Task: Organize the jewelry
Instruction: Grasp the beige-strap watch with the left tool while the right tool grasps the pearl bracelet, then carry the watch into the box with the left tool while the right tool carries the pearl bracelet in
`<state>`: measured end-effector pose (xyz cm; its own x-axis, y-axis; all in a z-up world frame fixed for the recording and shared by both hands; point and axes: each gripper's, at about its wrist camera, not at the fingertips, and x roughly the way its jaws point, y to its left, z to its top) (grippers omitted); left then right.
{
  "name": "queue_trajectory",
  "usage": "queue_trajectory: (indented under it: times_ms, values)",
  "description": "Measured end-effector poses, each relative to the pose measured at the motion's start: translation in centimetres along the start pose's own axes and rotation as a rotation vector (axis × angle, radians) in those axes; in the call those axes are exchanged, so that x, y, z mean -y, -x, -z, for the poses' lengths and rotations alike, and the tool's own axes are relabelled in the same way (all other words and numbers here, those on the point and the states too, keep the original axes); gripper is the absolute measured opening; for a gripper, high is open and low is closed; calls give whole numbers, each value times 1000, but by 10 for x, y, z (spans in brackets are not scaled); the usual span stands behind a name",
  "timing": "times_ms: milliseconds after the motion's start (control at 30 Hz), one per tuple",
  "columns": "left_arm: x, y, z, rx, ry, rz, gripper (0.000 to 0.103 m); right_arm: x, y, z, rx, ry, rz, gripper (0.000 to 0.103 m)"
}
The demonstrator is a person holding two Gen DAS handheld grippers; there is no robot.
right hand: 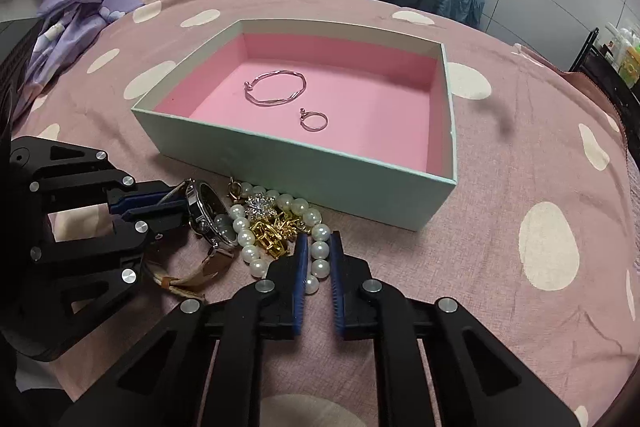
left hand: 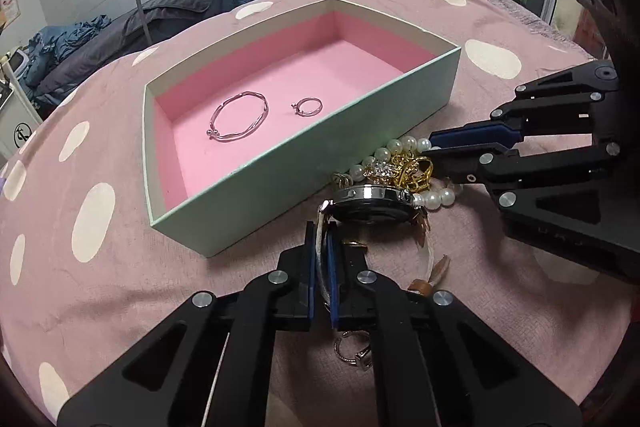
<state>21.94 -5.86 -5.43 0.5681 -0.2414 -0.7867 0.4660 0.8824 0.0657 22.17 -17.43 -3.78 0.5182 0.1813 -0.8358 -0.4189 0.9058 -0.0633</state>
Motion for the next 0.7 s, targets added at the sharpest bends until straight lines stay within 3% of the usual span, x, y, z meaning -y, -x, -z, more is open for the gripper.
queue_trajectory:
  times_ms: [500, 700]
  values:
    - [-10, 54, 16, 119, 78, 26, 5, -4, 74, 8, 223, 79, -162, 9]
    - [-11, 75, 11, 158, 78, 55, 5, -2, 98, -2, 264, 80, -222, 9]
